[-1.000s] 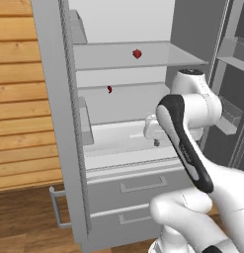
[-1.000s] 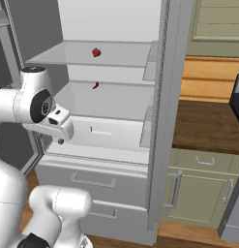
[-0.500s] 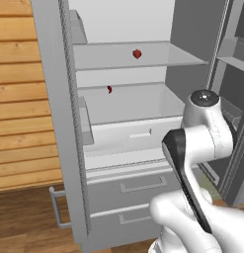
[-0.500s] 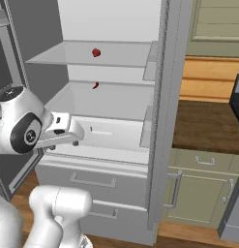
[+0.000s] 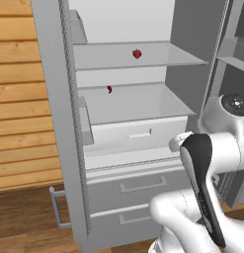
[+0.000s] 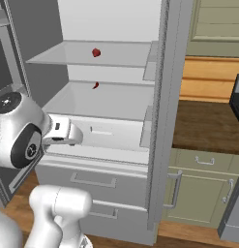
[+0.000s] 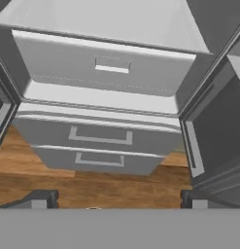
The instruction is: Take the strawberry from the fridge and place it on top of the pancake, located on the dining counter.
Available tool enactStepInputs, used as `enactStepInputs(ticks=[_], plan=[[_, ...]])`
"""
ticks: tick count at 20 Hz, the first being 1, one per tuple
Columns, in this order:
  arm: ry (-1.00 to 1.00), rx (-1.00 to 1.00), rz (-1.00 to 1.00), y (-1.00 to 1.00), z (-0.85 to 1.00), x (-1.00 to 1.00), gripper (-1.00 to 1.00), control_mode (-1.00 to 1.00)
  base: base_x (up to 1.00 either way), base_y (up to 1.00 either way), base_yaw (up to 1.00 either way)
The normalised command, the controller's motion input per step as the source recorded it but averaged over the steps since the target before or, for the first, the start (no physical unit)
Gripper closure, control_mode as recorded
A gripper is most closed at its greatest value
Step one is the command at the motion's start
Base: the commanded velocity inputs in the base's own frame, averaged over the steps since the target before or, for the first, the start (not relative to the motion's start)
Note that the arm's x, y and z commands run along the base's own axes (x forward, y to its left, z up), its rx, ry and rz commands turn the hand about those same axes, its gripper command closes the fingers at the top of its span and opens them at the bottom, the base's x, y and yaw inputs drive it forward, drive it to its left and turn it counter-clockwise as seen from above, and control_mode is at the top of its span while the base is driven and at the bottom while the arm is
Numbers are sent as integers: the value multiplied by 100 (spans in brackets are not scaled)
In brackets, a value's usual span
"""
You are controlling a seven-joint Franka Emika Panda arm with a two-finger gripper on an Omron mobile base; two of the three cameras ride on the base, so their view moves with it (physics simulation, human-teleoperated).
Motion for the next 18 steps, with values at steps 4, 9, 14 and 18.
enactStepInputs(ticks=[4,9,14,18], plan=[[9,28,0,9,13,-1,-100,-100,0,0,0],[4,6,-2,21,-12,-14,-100,-100,0,0,0],[0,-2,-6,3,-55,-2,-100,-100,0,0,0],[1,-1,-5,0,-21,-2,-100,-100,0,0,0]])
